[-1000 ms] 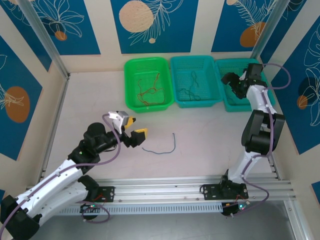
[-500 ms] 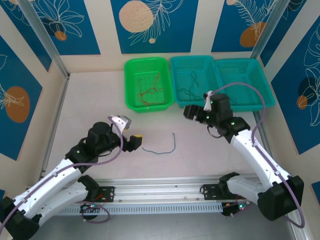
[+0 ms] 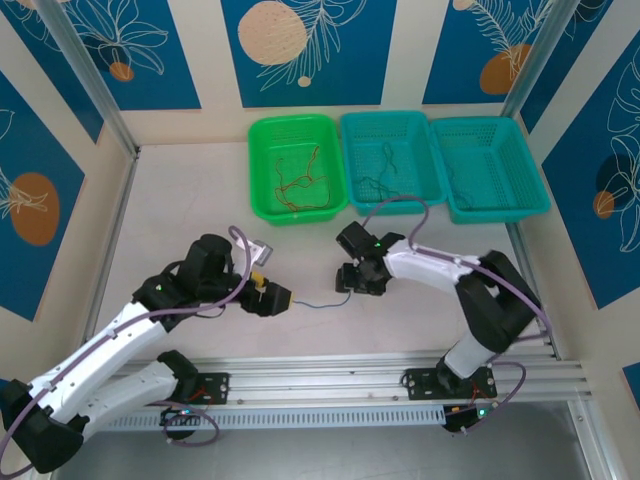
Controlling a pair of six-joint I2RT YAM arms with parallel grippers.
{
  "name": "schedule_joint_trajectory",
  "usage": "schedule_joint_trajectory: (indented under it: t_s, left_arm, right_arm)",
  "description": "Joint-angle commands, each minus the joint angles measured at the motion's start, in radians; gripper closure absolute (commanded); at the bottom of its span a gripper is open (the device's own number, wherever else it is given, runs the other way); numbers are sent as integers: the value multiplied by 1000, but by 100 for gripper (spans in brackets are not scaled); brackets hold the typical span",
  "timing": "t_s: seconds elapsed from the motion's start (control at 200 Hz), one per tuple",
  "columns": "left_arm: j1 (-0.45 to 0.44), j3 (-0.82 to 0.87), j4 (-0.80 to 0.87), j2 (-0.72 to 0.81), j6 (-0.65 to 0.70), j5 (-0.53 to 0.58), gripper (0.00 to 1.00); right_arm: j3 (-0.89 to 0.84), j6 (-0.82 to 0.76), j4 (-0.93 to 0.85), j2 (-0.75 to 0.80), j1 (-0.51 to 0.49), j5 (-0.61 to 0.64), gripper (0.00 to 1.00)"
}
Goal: Untangle the cables
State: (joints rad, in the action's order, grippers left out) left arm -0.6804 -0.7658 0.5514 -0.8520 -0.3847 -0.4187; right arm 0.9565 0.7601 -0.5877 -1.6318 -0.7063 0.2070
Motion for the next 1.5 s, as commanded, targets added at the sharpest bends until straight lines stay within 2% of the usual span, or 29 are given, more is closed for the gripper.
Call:
schedule_joint_trajectory:
  t_s: [0.0, 0.065, 0.115, 0.245, 0.435, 0.58, 0.69, 0.785, 0.885, 0.98, 1.14, 1.22, 1.325, 1.36, 1.4, 1.425, 1.44, 1.495]
  left_arm:
    - [-11, -19, 62, 23, -11, -4, 0]
    - [-11, -17, 62, 23, -3, 4, 0]
    - [-11, -21, 59, 24, 6, 9, 0]
    - [-11, -27, 44, 60, 42, 44, 0]
    - [-11, -33, -63, 84, 39, -35, 0]
    - [-10, -37, -185, 72, -1, -95, 0]
    - [-11, -58, -232, 72, -1, -53, 0]
    - [-11, -69, -274, 73, -3, 16, 0]
    - [-11, -67, -312, 71, -7, 57, 0]
    - [-11, -63, -324, 62, -3, 81, 0]
    - [-11, -56, -325, 47, 15, 98, 0]
    - [-11, -56, -306, 46, 34, 115, 0]
    - [-11, -64, -264, 38, 56, 170, 0]
    - [-11, -68, -247, 34, 59, 200, 0]
    - [-11, -70, -232, 30, 63, 239, 0]
    - [-11, -70, -226, 29, 68, 261, 0]
    - [-11, -70, -223, 28, 73, 280, 0]
    - [-10, -67, -216, 27, 91, 353, 0]
  right_arm:
    - [53, -7, 49, -57, -13, 37, 54]
    - [60, -10, 55, -81, -13, 54, 66]
    - [60, -11, 50, -93, -13, 76, 79]
    - [49, -42, 46, -69, -21, 92, 100]
    - [-19, -42, 92, 163, -34, 97, 100]
    - [-43, -6, 107, 366, 43, 78, 100]
    - [-85, 52, 191, 501, 216, 23, 100]
    - [-129, 153, 332, 552, 471, -149, 100]
    - [-123, 279, 456, 504, 719, -286, 100]
    - [-64, 358, 508, 403, 852, -257, 100]
    - [120, 365, 500, 184, 964, -69, 100]
    - [223, 354, 457, 74, 990, 29, 100]
    - [351, 339, 376, -61, 1014, 93, 100]
    - [385, 322, 360, -92, 1019, 90, 94]
    - [427, 296, 338, -127, 1026, 55, 70]
    - [456, 279, 310, -141, 1030, 22, 51]
    - [473, 269, 295, -147, 1030, 8, 44]
    - [501, 234, 255, -141, 1021, -25, 30]
